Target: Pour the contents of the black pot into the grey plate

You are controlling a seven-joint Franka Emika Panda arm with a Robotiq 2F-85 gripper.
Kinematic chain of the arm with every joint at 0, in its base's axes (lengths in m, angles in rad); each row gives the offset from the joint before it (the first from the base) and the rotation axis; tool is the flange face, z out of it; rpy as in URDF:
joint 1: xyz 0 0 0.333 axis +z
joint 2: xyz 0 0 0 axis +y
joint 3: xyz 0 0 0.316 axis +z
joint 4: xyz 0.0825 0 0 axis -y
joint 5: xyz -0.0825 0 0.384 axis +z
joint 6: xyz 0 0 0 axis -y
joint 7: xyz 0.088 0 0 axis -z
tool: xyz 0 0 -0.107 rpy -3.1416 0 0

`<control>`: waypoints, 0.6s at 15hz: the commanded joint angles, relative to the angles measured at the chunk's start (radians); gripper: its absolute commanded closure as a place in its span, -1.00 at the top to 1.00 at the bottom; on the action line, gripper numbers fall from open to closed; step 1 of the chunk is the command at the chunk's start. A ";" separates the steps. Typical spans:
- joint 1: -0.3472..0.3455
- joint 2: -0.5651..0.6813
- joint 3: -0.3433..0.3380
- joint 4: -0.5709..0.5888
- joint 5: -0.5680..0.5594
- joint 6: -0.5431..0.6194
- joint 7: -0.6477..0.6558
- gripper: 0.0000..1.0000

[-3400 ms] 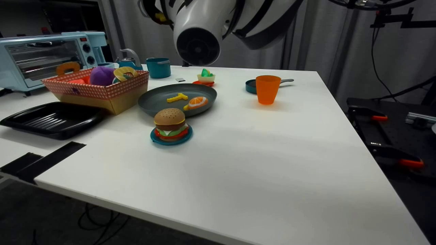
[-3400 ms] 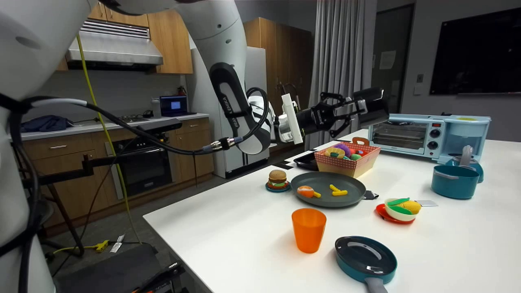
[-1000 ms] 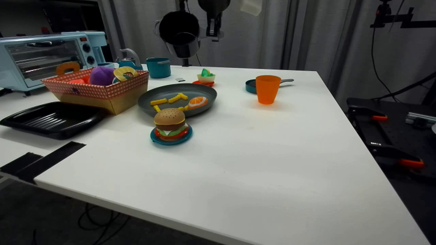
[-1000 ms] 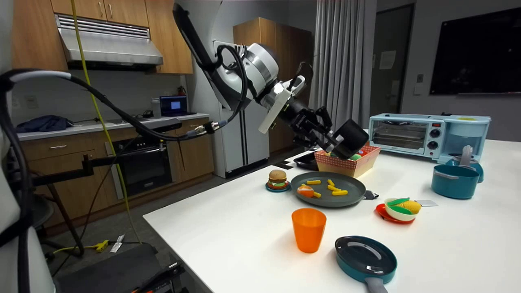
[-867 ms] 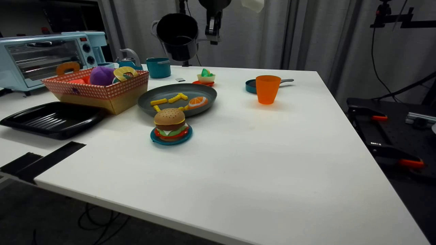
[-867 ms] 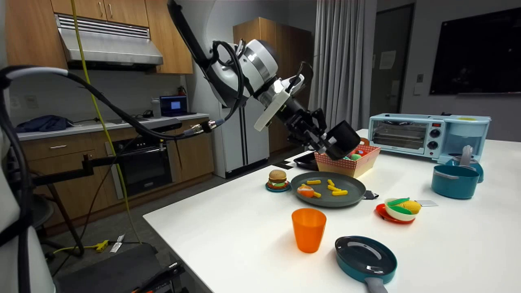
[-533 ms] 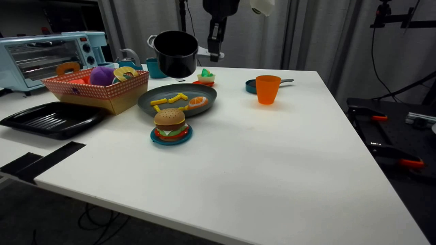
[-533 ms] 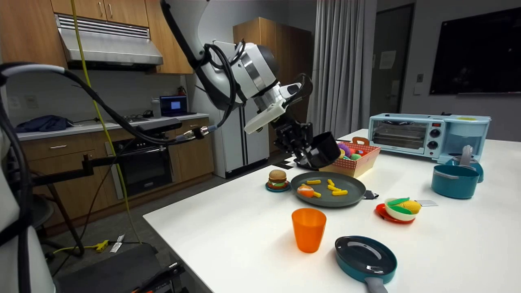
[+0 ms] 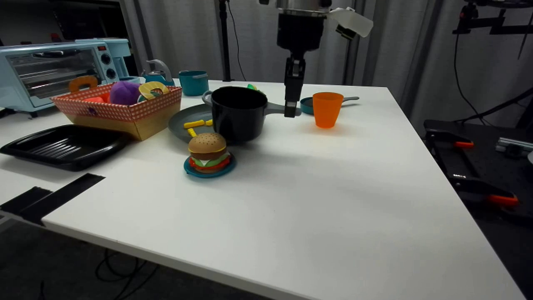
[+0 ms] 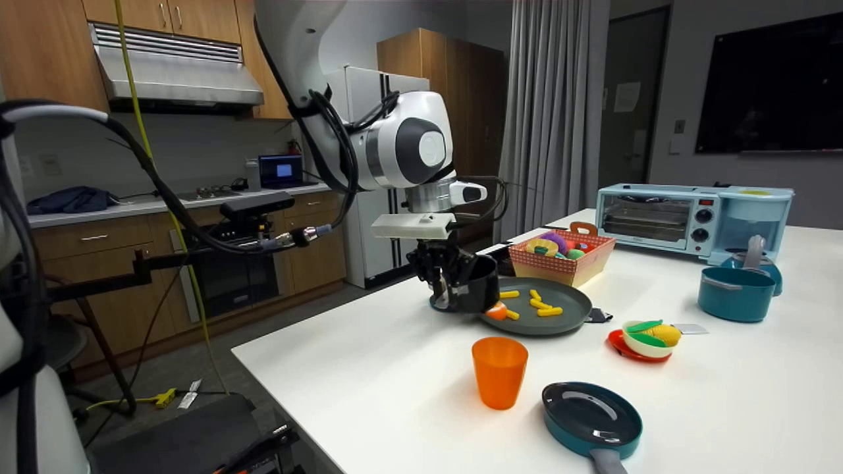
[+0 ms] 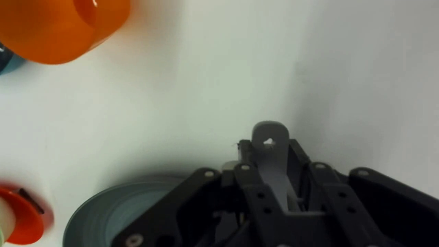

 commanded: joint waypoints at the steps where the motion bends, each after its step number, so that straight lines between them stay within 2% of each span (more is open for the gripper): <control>1: 0.014 -0.083 -0.016 -0.084 0.196 -0.010 -0.177 -0.86; 5: 0.028 -0.133 -0.040 -0.130 0.263 -0.034 -0.255 -0.86; 9: 0.039 -0.159 -0.060 -0.161 0.248 -0.055 -0.275 -0.86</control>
